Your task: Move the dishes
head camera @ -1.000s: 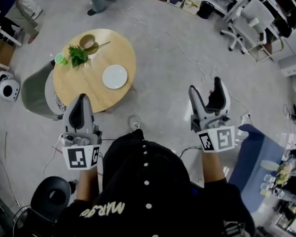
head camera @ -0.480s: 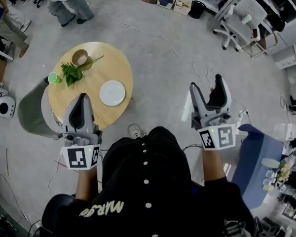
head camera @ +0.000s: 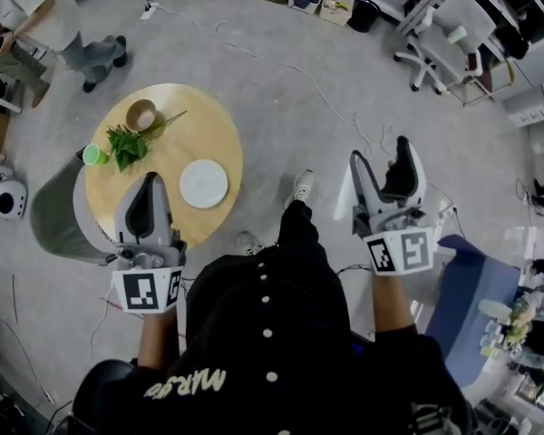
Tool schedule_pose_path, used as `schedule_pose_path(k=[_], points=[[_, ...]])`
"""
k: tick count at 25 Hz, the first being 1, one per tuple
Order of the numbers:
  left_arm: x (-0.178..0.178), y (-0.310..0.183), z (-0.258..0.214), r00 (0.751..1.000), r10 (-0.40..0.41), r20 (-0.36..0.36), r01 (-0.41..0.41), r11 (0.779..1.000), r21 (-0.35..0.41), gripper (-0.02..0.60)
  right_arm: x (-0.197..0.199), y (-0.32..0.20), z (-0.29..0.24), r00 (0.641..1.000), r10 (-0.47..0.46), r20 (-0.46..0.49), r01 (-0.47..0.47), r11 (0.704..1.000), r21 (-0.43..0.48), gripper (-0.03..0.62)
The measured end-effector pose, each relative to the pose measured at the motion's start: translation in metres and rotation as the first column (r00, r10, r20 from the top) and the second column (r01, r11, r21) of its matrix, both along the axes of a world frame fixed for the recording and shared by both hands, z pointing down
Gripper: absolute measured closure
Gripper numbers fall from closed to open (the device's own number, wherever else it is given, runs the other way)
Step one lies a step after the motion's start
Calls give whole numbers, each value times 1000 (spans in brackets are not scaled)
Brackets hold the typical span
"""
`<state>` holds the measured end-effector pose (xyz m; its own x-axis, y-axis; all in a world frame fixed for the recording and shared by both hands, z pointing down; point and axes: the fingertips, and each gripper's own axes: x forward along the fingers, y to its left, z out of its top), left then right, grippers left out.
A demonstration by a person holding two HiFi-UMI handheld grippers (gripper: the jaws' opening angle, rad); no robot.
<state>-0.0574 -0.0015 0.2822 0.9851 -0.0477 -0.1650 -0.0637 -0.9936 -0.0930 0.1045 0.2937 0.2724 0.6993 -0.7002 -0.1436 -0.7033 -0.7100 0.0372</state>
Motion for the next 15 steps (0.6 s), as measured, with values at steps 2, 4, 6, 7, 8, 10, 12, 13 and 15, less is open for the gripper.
schedule_pose_path(k=[2,4,6,7,8,10,12,13,15], points=[[15,-1,0,1000,-9,3,9,1000,2,578,17,-1,-1,1000,-2,-1,2,1000,8,238],[31,-2,-1,1000,-23,7,23,1000,5,578,36,-1,-2,1000,-7,0,7,1000,11,237],[50,-1,-2,999,-38,11,38,999,8,578,58,1,-3,1000,-13,4,13,1000,12,237],[61,1,-2,999,-44,12,44,999,10,578,70,3,-2,1000,-15,7,15,1000,11,237],[73,2,-2,999,-49,13,48,999,12,578,82,5,-1,1000,-17,10,17,1000,10,237],[96,5,0,998,-60,13,60,998,17,578,108,9,4,1000,-22,18,22,1000,5,237],[121,6,1,997,-77,9,77,997,21,578,135,12,7,999,-30,21,30,1000,2,237],[133,6,1,996,-87,7,87,996,20,578,149,13,8,999,-34,22,33,999,1,237],[158,6,3,994,-107,6,107,994,12,578,178,16,10,999,-40,24,40,999,2,237]])
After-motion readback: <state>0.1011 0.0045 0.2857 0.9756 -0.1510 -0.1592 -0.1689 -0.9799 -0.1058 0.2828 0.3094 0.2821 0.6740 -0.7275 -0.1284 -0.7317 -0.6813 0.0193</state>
